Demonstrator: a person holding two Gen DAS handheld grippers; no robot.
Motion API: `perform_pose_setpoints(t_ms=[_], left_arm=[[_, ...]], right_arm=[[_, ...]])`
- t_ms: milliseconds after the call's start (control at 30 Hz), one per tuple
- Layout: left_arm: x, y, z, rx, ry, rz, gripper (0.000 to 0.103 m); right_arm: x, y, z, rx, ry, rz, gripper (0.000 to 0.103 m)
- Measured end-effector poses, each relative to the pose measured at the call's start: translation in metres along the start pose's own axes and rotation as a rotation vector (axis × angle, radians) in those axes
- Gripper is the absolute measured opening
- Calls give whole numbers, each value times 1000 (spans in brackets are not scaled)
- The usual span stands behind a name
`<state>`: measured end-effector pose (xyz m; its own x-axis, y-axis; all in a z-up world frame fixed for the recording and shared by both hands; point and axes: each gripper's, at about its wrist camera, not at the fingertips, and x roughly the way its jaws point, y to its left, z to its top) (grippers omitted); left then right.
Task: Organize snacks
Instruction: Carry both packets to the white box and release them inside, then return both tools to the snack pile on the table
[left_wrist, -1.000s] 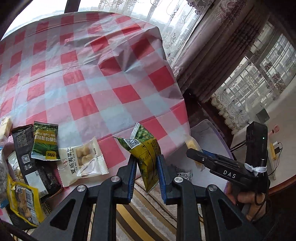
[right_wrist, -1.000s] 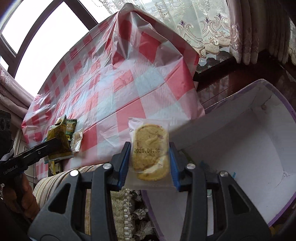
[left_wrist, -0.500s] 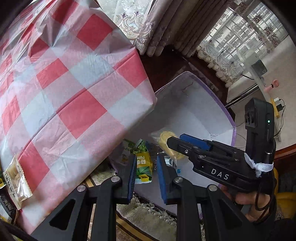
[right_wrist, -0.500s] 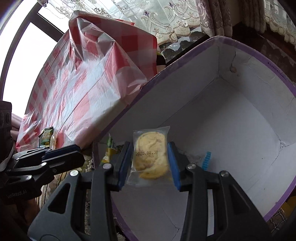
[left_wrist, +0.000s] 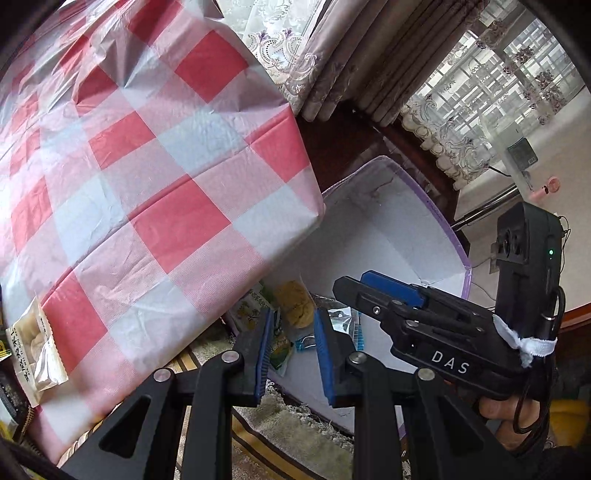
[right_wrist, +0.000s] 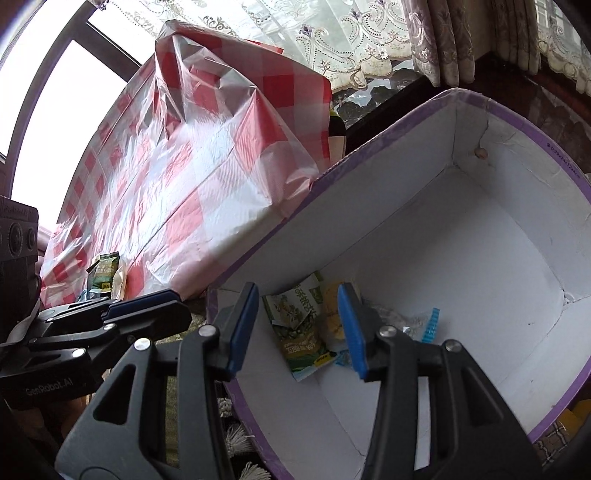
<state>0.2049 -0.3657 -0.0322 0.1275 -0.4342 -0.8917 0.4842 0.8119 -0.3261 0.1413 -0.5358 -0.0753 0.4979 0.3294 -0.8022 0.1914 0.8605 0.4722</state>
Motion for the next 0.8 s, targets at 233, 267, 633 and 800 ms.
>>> perform_pose_setpoints(t_ms=[233,267,633,800], left_arm=[[-30,23,-11,-49,-86,34,24],[-35,27,-14,-59,-100,42,24],[-99,92,-65,-227,-258,109,24],[-127,123,-95,-330,-340,116,24]], right_arm=[[-6,37,3,-88,-18,17,49],[-6,44,3,-99,-18,30,49],[3,128,-8,-292,15,55,51],[5,154,-14,-354,23,34,51]])
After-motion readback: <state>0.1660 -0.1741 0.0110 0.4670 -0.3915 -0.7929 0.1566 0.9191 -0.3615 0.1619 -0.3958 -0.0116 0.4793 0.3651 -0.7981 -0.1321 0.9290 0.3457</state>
